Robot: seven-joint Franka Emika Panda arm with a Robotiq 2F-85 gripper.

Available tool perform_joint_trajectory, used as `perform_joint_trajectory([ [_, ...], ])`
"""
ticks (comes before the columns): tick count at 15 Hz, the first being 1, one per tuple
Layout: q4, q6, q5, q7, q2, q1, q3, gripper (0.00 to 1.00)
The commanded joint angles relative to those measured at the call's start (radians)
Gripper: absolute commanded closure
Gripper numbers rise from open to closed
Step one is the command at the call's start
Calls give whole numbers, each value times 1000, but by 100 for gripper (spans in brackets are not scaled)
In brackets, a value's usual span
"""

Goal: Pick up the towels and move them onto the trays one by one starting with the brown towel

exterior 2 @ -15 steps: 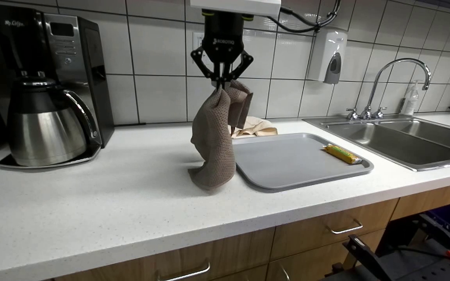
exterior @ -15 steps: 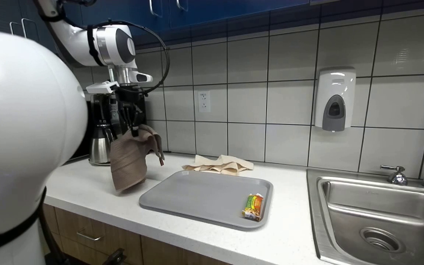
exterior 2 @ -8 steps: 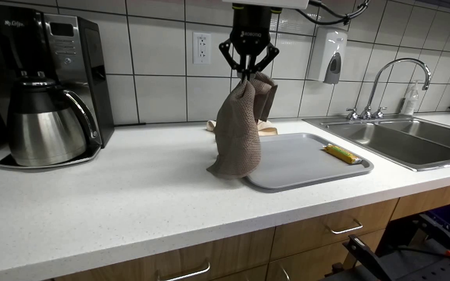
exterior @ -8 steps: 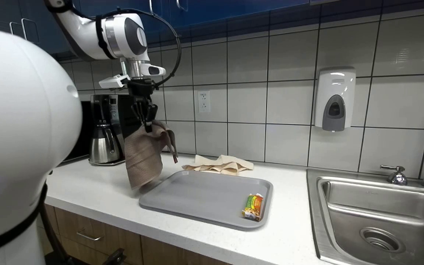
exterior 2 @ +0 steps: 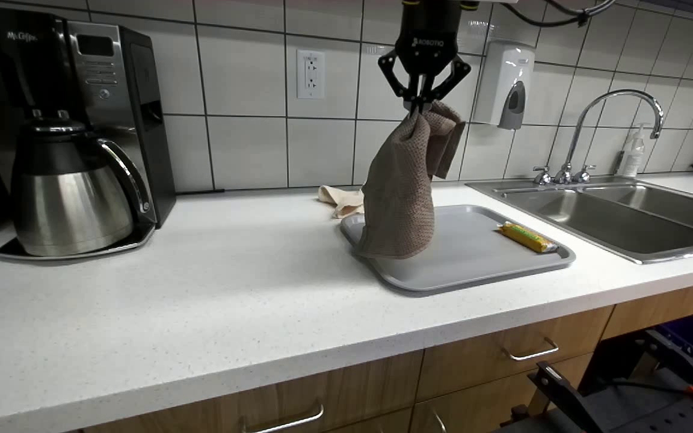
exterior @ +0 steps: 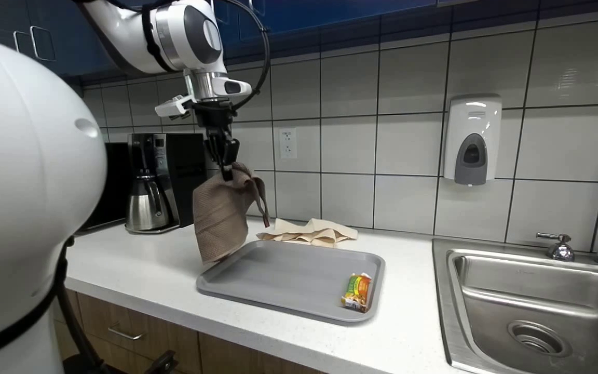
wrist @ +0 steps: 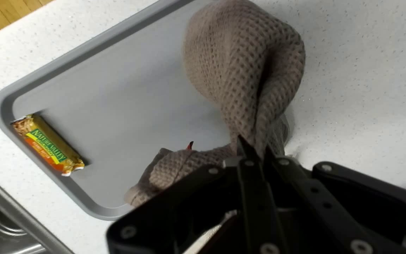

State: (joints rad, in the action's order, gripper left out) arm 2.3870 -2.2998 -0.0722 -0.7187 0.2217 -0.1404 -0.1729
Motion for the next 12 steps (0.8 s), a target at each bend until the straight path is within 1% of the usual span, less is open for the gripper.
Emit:
perform_joint_trajectory([
  [1, 77, 5, -16, -24, 107, 50, 0, 99],
  [6, 128, 8, -14, -25, 157, 106, 7, 99],
  [12, 150, -2, -17, -25, 137, 138, 3, 99],
])
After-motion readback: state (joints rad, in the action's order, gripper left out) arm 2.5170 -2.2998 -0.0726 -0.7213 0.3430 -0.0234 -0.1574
